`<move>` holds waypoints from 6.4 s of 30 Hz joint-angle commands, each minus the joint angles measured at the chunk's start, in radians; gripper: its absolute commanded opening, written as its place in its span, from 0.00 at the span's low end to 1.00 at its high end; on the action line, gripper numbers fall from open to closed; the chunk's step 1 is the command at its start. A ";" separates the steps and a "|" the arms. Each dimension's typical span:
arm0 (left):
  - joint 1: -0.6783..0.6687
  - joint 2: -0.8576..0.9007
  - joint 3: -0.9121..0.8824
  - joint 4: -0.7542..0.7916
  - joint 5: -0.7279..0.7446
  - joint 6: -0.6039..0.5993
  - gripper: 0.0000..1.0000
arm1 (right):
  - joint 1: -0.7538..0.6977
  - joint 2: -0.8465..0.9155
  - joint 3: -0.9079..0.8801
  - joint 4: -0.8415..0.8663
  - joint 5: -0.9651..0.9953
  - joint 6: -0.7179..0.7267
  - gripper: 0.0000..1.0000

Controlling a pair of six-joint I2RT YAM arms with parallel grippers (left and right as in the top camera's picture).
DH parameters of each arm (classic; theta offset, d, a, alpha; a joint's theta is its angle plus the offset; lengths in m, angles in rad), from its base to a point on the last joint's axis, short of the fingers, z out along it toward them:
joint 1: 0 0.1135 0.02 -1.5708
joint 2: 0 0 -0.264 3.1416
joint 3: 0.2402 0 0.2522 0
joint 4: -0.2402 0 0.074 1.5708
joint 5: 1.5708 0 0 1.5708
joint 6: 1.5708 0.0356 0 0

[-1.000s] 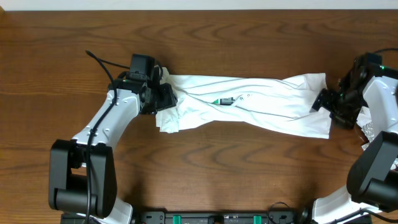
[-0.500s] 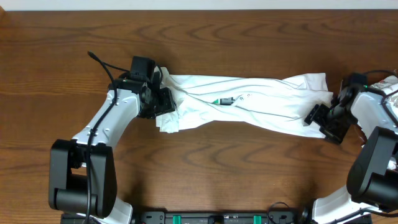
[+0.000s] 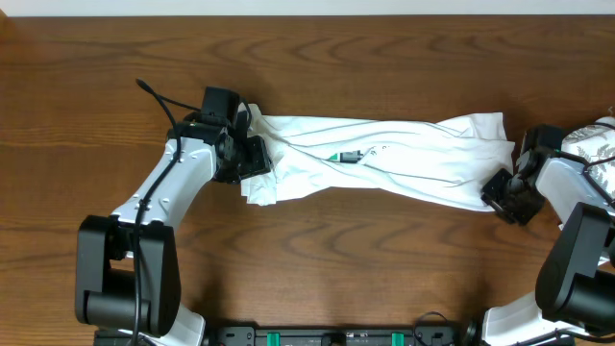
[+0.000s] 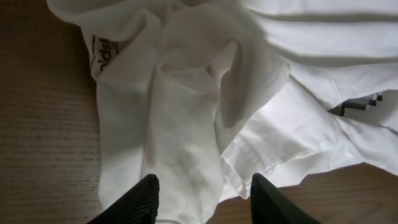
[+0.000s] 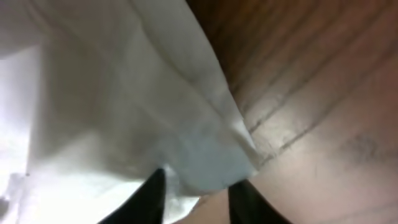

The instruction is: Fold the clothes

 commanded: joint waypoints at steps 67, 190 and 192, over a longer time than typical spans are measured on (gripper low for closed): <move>0.002 -0.002 0.016 -0.023 -0.084 0.035 0.48 | -0.013 0.056 0.112 0.475 -0.049 0.286 0.19; 0.205 0.329 0.076 0.038 -0.231 0.173 0.17 | 0.015 0.265 0.112 0.431 -0.536 -0.467 0.87; 0.205 0.329 0.076 0.033 -0.231 0.173 0.17 | 0.015 0.278 0.112 0.406 -0.535 -0.479 0.82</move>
